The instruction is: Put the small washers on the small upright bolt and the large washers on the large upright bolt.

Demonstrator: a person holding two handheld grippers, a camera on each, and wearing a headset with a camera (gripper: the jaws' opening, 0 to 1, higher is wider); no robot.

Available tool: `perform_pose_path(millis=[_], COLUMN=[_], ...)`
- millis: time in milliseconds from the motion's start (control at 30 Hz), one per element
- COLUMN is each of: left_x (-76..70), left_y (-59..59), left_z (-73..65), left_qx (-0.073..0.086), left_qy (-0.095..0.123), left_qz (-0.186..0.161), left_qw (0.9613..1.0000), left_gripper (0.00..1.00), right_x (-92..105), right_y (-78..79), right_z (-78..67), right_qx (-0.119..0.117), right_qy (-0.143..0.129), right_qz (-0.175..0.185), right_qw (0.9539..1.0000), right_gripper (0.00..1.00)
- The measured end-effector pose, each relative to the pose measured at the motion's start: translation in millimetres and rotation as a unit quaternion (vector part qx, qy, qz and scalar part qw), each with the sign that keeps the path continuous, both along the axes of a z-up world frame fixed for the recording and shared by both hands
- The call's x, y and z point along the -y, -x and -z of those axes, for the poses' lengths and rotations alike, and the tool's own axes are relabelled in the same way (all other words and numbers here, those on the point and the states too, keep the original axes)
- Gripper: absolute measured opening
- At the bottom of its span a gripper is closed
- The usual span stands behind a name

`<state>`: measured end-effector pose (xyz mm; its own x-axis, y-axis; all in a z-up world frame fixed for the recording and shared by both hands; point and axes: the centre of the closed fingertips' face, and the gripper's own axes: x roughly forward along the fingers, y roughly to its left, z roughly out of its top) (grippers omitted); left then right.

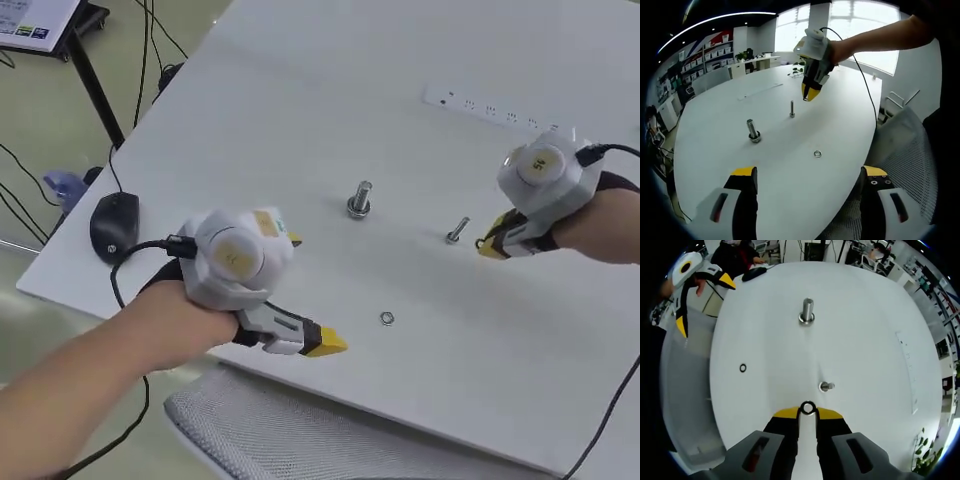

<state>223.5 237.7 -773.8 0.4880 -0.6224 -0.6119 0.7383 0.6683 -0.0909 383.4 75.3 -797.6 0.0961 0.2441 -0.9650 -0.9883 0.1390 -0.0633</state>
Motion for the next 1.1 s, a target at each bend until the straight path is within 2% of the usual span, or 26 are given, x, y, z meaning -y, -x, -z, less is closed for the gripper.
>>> perform_pose_path(millis=[133, 500, 1100], left_x=[-0.9, -5.5, -8.9], left_y=[-1.5, -8.2, -11.7], left_z=[1.5, 3.0, 5.1], left_qx=[-0.002, -0.009, -0.014], left_qy=[-0.002, -0.003, -0.006], left_qz=[0.0, -0.001, 0.0], left_qw=[1.0, 1.0, 0.9999], left_gripper=[0.86, 0.86, 0.85], right_x=[-6.6, -18.5, -18.0], right_y=[-11.7, -26.7, -29.5], right_z=[-1.2, 6.6, 16.8], right_qx=[0.005, 0.005, -0.003], right_qy=[0.004, 0.001, 0.01], right_qz=[-0.006, -0.003, -0.005], right_qw=[1.0, 1.0, 0.9999], right_gripper=[0.13, 0.13, 0.13])
